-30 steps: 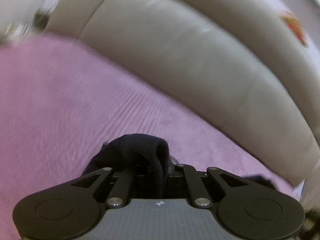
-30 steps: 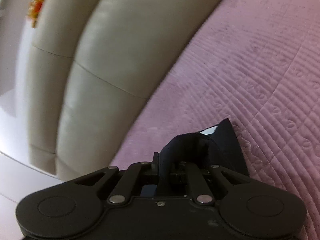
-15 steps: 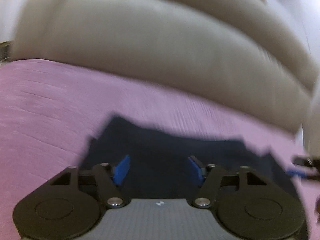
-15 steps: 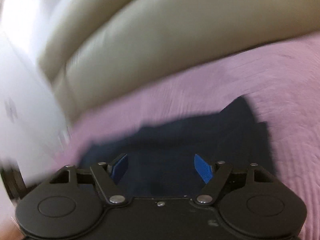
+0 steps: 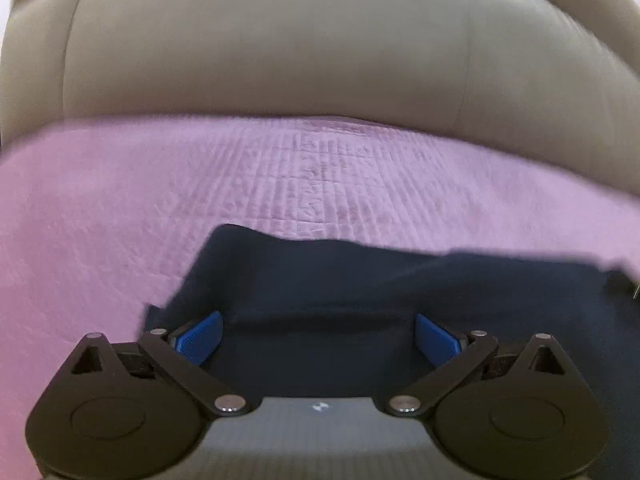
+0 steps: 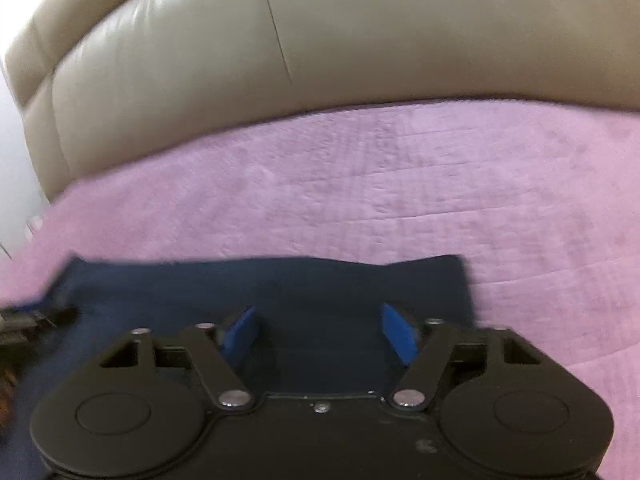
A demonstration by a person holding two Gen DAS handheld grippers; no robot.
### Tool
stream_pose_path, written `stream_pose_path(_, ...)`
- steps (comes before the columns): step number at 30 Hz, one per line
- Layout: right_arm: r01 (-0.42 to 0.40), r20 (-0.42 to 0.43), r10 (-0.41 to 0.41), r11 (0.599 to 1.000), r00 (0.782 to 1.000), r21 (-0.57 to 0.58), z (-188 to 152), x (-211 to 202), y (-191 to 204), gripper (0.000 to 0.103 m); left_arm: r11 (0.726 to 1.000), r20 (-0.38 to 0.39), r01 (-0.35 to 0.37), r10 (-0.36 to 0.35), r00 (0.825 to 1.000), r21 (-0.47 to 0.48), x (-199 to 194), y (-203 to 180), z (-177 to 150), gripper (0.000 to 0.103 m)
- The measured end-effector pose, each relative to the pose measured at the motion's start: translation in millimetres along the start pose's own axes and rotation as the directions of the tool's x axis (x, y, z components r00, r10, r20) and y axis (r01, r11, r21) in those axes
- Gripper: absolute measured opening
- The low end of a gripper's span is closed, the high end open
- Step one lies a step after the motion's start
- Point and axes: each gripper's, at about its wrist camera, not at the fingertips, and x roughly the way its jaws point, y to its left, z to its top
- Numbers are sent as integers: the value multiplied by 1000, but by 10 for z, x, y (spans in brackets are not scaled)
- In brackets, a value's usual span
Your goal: Fold large clothes
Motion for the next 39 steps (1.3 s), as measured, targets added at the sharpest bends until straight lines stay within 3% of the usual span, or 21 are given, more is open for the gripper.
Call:
stream_pose_path(1,50,-28,-50,999,998,-14,-21,-51,-38,71,1000,-6,-16,16,1000,6,-36,32,-23,103)
stream_pose_path(3,45,-85,-46,999,995,-15,54,-238,-27,74,998,-36,-55,55,998,-16,-114,150,-14,103)
stream_pose_path(5,83,-79,-88,994,993,-66,156,-481,141,82,992,-28,-124,125,992,31,-355,149,20,92)
stream_pose_path(6,52,-45,-57,993,997,-106,193,-634,264,82,991,1,-105,105,994,80,-496,125,35,92)
stream_pose_path(8,-69,-7,69,982,998,-174,210,-858,502,89,985,77,10,-24,997,173,-835,42,96,100)
stream_pose_path(10,-161,-48,154,952,987,-259,160,-925,867,102,964,103,84,-114,988,254,-1085,-142,154,103)
stream_pose_path(12,-189,-142,147,916,979,-354,3,-781,1201,102,929,30,167,-187,982,329,-1150,-364,171,103)
stream_pose_path(15,-133,-276,10,892,961,-433,-369,-400,1342,103,889,-140,285,-250,958,360,-958,-579,-11,103)
stream_pose_path(17,-173,-241,100,936,965,-305,-497,-423,987,103,896,-206,282,-221,953,343,-740,-542,-289,103)
stream_pose_path(19,-190,-241,135,957,961,-221,-561,-514,652,103,907,-144,299,-267,953,296,-765,-271,-556,103)
stream_pose_path(22,-212,-241,159,954,957,-214,-634,-716,406,103,930,-126,289,-266,956,229,-899,119,-667,103)
stream_pose_path(26,-116,-234,45,947,971,-301,-528,-983,661,102,951,-139,202,-172,975,234,-1159,298,-623,103)
stream_pose_path(28,-194,-159,144,908,977,-370,-491,-1264,956,102,951,-96,156,-135,986,266,-1389,229,-548,92)
stream_pose_path(29,-244,-143,203,884,969,-398,-502,-1342,1088,102,944,-66,168,-156,986,283,-1485,168,-509,93)
stream_pose_path(31,-283,-141,245,822,959,-495,-581,-1369,1393,102,912,-34,266,-269,963,312,-1666,20,-427,101)
stream_pose_path(33,-255,-172,189,760,967,-598,-754,-1202,1649,102,861,-85,348,-342,936,371,-1713,-215,-425,103)
stream_pose_path(34,-238,-201,141,741,969,-628,-848,-1074,1708,102,833,-132,361,-337,932,420,-1664,-359,-475,103)
stream_pose_path(35,-215,-236,74,724,969,-655,-992,-915,1699,102,809,-173,352,-306,936,471,-1587,-485,-573,103)
stream_pose_path(36,-203,-223,67,709,973,-675,-1106,-861,1632,102,792,-201,333,-266,943,511,-1491,-560,-680,103)
stream_pose_path(37,-196,-154,123,702,980,-685,-1203,-921,1525,102,787,-218,314,-231,948,531,-1390,-576,-802,103)
stream_pose_path(39,-100,-51,90,714,995,-693,-1353,-1000,1370,102,796,-131,300,-273,953,525,-1414,-403,-1012,103)
